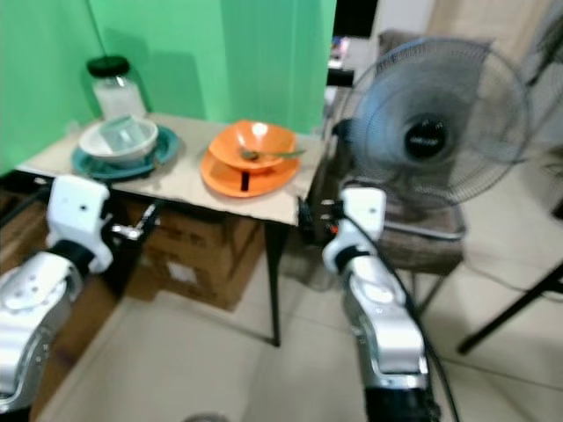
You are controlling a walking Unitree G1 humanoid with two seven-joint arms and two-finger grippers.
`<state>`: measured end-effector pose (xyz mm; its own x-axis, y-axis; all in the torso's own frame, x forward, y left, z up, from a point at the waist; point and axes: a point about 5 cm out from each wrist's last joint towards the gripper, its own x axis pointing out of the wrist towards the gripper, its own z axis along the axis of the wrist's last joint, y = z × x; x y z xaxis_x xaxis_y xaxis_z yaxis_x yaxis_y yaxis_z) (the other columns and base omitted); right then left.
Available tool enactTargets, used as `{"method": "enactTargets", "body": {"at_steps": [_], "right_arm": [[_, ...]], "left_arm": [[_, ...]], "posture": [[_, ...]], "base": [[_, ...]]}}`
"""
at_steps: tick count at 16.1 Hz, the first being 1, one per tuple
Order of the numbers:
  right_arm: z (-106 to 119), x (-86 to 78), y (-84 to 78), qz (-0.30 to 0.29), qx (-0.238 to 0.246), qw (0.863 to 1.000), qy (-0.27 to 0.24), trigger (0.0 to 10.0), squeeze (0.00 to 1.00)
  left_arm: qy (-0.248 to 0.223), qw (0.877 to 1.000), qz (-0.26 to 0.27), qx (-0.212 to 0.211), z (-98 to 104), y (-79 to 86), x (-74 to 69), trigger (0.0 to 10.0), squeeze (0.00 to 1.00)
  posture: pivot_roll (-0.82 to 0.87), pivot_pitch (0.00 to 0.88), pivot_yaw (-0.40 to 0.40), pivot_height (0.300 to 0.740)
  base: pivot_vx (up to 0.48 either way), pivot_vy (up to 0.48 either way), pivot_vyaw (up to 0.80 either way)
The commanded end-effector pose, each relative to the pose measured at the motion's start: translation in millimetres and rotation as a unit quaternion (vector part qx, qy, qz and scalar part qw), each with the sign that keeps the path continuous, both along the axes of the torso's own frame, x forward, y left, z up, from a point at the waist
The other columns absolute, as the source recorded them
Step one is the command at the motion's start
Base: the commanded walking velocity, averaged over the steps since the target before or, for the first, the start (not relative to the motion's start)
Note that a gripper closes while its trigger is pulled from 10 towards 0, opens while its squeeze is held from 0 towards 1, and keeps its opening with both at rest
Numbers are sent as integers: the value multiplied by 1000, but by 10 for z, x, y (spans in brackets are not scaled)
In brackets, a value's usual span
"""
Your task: Setting the table
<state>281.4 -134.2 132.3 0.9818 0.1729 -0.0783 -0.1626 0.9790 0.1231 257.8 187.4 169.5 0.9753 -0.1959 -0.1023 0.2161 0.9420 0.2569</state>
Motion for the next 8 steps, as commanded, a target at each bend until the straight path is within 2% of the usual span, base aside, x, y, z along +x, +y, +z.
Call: {"method": "enactTargets", "body": {"at_steps": [1, 4, 5, 6, 8], "right_arm": [[44, 9, 36, 0, 3, 1000, -10, 10000, 1000], [28, 8, 19, -7, -4, 1000, -7, 10000, 1000], [28, 13, 0, -13, -5, 1000, -9, 10000, 537], [35, 18, -22, -20, -6, 1000, -12, 10000, 0], [57, 30, -32, -21, -5, 1000, -15, 10000, 0]], "left_arm": [[3, 1000, -2, 3, 6, 10, 22, 10000, 0], [5, 1000, -3, 3, -6, 8, 22, 10000, 0], [5, 1000, -3, 2, -5, 4, 26, 10000, 0], [5, 1000, -4, 2, -8, 1, 23, 10000, 0], [6, 1000, -4, 2, -17, -4, 10, 10000, 0]], "posture": [[182, 0, 38, 740], [183, 0, 37, 740], [185, 0, 33, 740], [188, 0, 26, 740], [194, 0, 14, 740]], "base": [[341, 0, 0], [342, 0, 0], [356, 0, 0], [356, 0, 0], [360, 0, 0]]}}
